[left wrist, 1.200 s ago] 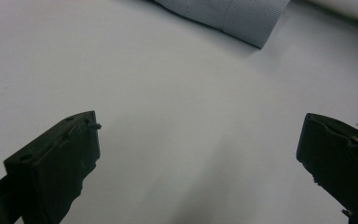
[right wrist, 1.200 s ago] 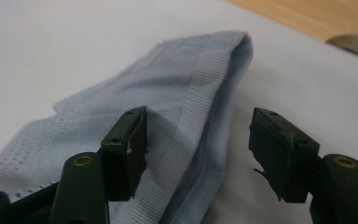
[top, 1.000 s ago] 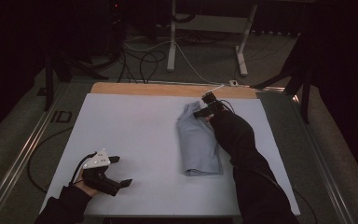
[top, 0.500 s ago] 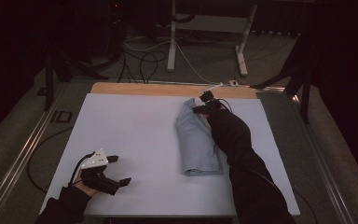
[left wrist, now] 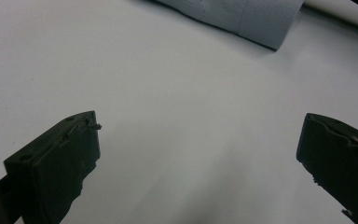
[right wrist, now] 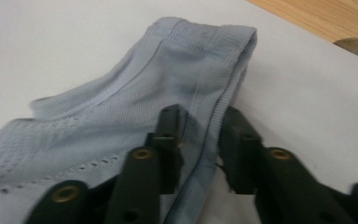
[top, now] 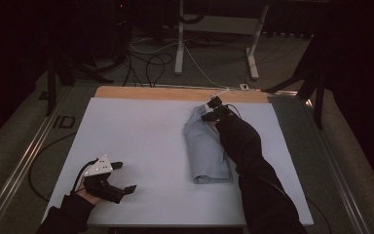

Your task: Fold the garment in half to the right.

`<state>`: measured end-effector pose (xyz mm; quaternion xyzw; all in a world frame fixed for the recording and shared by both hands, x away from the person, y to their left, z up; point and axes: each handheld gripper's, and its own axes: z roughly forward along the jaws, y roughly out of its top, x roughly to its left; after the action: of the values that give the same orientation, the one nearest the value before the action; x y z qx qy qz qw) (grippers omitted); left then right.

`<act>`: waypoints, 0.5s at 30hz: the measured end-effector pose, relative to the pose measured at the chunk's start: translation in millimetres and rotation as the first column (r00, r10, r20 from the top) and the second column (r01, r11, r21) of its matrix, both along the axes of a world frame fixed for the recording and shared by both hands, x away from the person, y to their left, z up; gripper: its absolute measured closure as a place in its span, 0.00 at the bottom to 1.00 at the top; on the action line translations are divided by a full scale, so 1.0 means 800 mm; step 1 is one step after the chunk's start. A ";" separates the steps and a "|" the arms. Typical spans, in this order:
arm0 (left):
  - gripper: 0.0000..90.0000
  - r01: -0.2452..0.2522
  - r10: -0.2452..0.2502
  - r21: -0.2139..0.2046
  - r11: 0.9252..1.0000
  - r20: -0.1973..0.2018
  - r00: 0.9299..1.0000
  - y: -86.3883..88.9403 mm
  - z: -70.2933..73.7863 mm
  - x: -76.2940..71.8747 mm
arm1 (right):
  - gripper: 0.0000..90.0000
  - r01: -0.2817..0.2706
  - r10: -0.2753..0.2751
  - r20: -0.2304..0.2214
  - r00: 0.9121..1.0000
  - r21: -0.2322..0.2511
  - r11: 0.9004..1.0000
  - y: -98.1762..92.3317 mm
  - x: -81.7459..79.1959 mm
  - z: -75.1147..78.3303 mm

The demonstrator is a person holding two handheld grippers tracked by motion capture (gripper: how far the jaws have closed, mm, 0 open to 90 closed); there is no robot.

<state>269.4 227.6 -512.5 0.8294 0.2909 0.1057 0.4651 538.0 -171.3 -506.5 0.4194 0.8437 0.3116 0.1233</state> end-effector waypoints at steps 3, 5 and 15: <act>0.00 0.001 -0.001 -0.001 1.000 0.004 1.000 0.000 0.001 0.000 | 0.51 -0.026 0.026 0.007 1.000 0.020 0.999 -0.002 -0.007 0.013; 0.00 0.002 -0.002 0.002 1.000 0.007 1.000 -0.001 0.001 -0.001 | 0.39 -0.048 0.047 0.033 0.998 0.041 0.998 -0.005 -0.015 0.025; 0.00 0.002 -0.002 0.000 1.000 0.024 1.000 0.000 0.006 -0.003 | 0.18 -0.172 0.167 0.055 0.984 0.115 0.978 -0.017 -0.078 0.053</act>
<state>266.8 227.7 -507.4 0.8283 0.2846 0.1153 0.4686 475.4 -185.0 -464.4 0.3454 0.8533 0.3802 0.0902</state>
